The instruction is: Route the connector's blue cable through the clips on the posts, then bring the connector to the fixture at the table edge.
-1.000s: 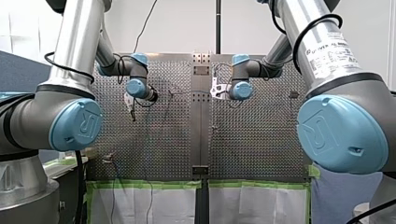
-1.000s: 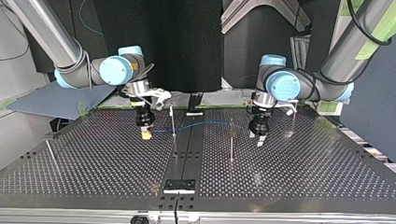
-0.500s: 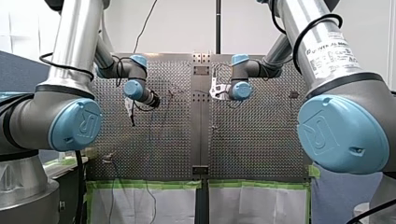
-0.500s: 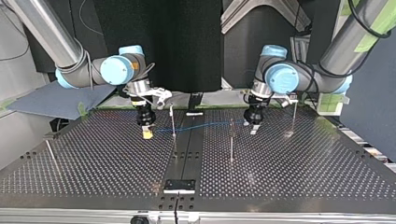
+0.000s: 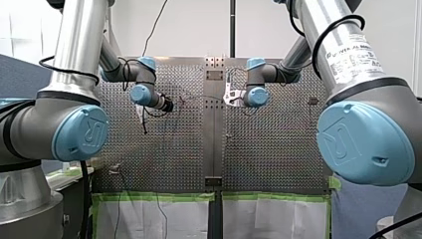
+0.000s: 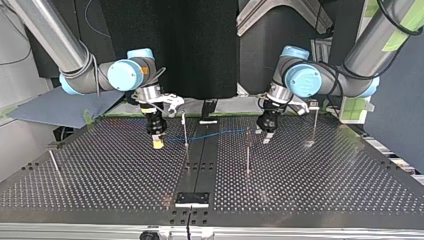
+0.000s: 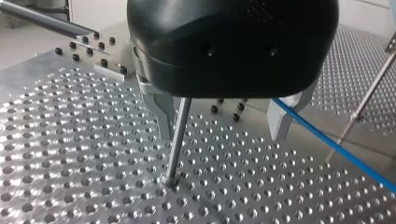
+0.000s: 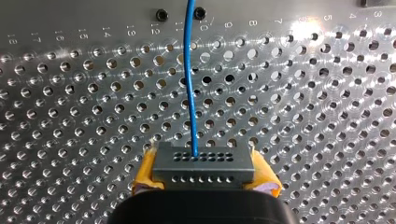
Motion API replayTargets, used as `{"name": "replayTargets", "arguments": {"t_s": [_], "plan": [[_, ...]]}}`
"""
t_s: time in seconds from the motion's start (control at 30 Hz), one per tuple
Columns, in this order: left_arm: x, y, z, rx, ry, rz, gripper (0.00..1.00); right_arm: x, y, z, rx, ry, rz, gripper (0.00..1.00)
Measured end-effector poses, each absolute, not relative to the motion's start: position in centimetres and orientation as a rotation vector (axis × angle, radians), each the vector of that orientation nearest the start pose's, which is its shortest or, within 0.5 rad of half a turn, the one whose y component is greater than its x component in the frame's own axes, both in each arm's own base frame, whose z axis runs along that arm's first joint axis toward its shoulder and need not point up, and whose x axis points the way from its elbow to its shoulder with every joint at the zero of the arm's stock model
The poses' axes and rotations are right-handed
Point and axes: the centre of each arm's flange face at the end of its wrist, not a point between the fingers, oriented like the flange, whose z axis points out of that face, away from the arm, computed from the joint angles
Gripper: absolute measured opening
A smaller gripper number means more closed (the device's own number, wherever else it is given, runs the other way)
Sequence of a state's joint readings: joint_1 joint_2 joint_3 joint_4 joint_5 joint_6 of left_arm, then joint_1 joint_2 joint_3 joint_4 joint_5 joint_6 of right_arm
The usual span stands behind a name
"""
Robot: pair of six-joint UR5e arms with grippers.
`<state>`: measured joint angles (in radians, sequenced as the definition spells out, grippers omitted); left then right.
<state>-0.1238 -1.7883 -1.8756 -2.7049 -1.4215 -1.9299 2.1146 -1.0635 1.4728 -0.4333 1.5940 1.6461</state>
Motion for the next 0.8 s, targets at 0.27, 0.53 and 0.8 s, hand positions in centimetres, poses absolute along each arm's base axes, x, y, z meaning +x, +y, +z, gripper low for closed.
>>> {"name": "replayTargets", "arguments": {"t_s": [0.27,0.53,0.8], "plan": [[49.0,-20.9,27.6,-0.088,1.673,-0.507,1.0,45.8,-50.4,28.0,1.545,-0.973,1.647,0.0],[48.1,-20.8,29.2,-0.1,1.641,-0.511,1.0,45.9,-50.3,28.1,1.546,-0.972,1.648,0.0],[47.3,-21.0,30.0,-0.093,1.637,-0.519,1.0,46.0,-50.1,28.0,1.553,-0.973,1.646,0.0]]}}
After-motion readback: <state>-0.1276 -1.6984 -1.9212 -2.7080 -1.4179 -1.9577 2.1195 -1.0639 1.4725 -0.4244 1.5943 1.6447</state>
